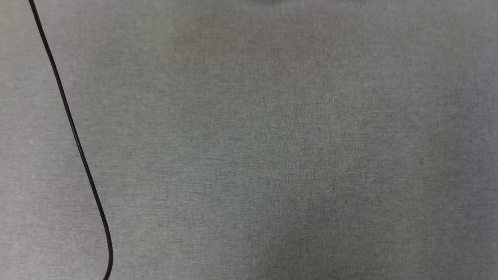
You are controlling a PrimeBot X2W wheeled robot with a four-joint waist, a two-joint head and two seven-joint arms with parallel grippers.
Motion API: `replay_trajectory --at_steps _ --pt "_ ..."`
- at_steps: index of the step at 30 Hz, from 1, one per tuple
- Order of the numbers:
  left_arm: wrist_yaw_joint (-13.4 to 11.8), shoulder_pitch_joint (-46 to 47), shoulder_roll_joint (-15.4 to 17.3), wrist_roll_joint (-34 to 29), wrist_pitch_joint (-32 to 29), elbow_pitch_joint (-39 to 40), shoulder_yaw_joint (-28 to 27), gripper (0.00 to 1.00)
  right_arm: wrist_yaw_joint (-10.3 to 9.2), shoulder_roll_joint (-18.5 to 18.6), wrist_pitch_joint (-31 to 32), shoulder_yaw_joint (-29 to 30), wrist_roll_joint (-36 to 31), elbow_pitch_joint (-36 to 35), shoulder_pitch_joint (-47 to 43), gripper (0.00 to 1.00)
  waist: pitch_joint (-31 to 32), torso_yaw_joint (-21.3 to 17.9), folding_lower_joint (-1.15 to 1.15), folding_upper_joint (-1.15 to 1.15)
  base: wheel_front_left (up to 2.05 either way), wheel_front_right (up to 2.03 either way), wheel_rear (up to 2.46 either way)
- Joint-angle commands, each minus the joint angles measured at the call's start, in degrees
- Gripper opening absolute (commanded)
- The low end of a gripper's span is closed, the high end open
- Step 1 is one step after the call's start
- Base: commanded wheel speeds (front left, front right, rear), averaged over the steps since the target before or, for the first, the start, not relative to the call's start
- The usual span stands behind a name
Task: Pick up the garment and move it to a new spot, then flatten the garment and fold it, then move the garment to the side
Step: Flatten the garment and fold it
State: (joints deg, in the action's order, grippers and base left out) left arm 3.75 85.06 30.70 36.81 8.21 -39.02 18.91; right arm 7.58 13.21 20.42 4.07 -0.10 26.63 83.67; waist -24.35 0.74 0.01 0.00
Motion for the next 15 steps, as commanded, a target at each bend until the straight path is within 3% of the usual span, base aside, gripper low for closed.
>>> replay_trajectory --at_steps 1,15 --pt "0.2 1.1 0.8 -0.4 0.7 -1.2 -0.1 0.0 -0.15 -0.2 -0.7 0.1 -0.4 1.0 1.3 0.0 -1.9 -0.7 -0.01 0.0 0.0 0.0 0.0" --pt "3.6 2.3 -3.4 3.3 4.0 -16.9 3.2 0.0 -0.13 -7.8 -11.3 -2.3 -0.9 18.0 5.2 0.0 -11.1 -1.1 -0.01 0.0 0.0 0.0 0.0"
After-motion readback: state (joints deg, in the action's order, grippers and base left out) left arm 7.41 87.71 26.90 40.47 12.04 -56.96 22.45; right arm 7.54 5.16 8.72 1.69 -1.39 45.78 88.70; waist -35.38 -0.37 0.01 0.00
